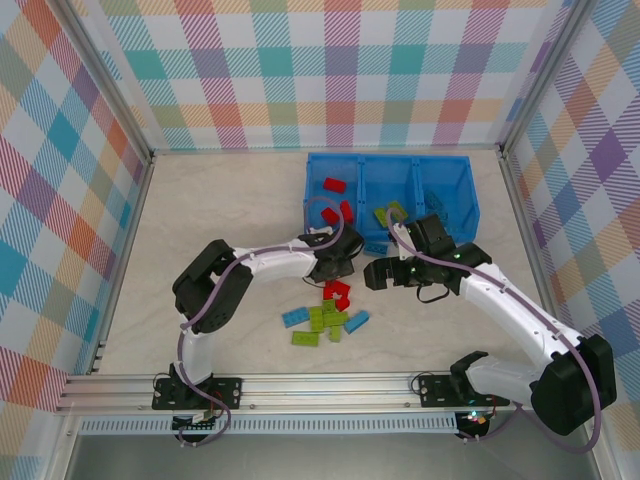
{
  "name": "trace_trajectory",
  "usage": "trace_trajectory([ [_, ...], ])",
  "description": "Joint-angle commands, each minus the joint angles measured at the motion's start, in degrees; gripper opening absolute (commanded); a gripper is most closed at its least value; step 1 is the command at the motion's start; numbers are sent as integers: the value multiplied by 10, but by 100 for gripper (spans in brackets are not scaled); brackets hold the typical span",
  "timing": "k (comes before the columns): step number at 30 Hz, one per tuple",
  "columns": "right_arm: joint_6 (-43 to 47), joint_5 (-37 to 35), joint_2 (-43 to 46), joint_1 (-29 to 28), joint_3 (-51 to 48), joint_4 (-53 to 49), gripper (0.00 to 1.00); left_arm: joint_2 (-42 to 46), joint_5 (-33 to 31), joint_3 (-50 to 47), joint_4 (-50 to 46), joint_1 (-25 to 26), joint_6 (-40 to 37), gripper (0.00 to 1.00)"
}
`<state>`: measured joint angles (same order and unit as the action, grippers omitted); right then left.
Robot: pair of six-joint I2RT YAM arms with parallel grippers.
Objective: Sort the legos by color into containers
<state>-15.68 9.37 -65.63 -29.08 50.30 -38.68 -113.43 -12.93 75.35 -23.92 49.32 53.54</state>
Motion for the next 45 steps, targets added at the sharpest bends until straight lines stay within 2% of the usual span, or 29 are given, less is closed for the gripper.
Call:
trace_trajectory([
  [1,-5,-3,-3,-9,6,-3,100,23,-21,-29,-22,-6,-16,48],
  [10,-13,47,-2,-39,8,10,100,95,-46,-65,-28,-16,-47,25],
  [15,-39,35,39,-40,-4,57,100,132,-58,-7,-37,-26,-117,24],
  [19,-49,6,69,-39,-17,76,100,103,-64,65,-1,-48,-210,24],
  [22,-55,0,79,-40,-20,74,100,48,-67,122,31,-66,-264,25],
  [27,-63,5,88,-40,-22,59,100,-51,-66,238,23,-92,-285,27],
  [31,-65,4,99,-40,-26,55,100,-102,-68,309,1,-103,-284,34],
  [33,-66,2,103,-39,-27,52,100,-112,-66,329,-6,-104,-284,41],
  [35,-66,0,105,-40,-29,51,100,-109,-62,331,-4,-104,-284,49],
  [38,-67,-7,104,-40,-34,53,100,-90,-53,325,-6,-104,-282,55],
  [42,-72,-24,97,-40,-33,49,100,-39,-48,295,-1,-104,-281,57],
  [45,-73,-51,83,-40,-33,45,99,31,-30,239,20,-101,-283,57],
])
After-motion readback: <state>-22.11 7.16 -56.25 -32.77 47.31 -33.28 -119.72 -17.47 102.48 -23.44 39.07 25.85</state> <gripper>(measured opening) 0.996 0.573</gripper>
